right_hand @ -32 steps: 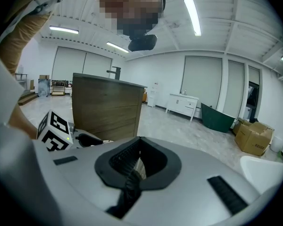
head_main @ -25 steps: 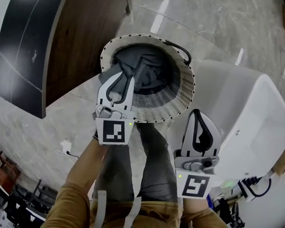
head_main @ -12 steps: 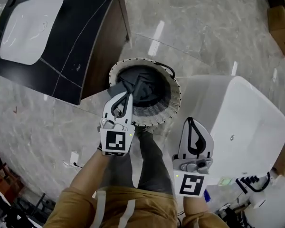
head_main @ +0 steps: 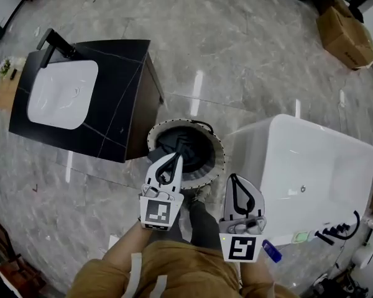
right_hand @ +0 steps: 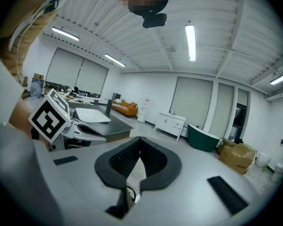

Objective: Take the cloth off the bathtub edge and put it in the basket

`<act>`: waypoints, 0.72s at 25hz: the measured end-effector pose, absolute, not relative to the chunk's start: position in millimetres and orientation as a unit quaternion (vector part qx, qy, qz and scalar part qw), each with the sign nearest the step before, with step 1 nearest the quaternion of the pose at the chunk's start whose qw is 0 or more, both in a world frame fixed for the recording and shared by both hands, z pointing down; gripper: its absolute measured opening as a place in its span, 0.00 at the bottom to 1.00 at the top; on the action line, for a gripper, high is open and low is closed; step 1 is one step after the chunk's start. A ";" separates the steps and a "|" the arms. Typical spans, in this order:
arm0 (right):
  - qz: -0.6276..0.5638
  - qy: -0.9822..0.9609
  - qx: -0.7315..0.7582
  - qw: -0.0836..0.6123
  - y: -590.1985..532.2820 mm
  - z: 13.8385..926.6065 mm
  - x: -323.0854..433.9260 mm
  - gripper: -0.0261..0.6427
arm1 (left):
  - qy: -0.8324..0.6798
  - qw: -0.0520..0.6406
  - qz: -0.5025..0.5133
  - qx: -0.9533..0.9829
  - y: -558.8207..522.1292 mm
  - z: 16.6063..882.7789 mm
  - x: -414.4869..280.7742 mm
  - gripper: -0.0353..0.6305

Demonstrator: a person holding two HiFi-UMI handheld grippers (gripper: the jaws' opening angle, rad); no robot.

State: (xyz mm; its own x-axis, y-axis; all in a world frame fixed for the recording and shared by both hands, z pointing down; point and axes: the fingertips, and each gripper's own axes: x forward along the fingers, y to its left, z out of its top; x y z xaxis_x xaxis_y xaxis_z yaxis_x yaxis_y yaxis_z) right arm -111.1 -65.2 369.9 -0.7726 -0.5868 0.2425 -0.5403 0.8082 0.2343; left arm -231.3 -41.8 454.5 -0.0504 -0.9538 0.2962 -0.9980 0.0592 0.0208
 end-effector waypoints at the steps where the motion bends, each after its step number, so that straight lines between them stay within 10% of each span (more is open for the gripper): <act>1: -0.077 -0.938 0.305 0.149 -64.6 359.3 -109.4 0.05 | -0.718 0.106 0.093 0.682 -41.9 437.5 -231.5 0.06; 18: -0.138 -0.937 0.317 0.056 -65.9 213.1 -82.9 0.05 | -0.750 0.007 0.005 0.662 -0.8 211.9 -225.0 0.06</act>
State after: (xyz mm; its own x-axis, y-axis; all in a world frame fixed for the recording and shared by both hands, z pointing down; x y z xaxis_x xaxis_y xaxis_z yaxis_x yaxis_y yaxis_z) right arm -82.9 -65.9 213.1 -0.7933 -0.6086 0.0186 -0.5775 0.7618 0.2935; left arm -225.0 -0.8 211.9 -0.1238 -0.9922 0.0170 -0.9923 0.1238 0.0015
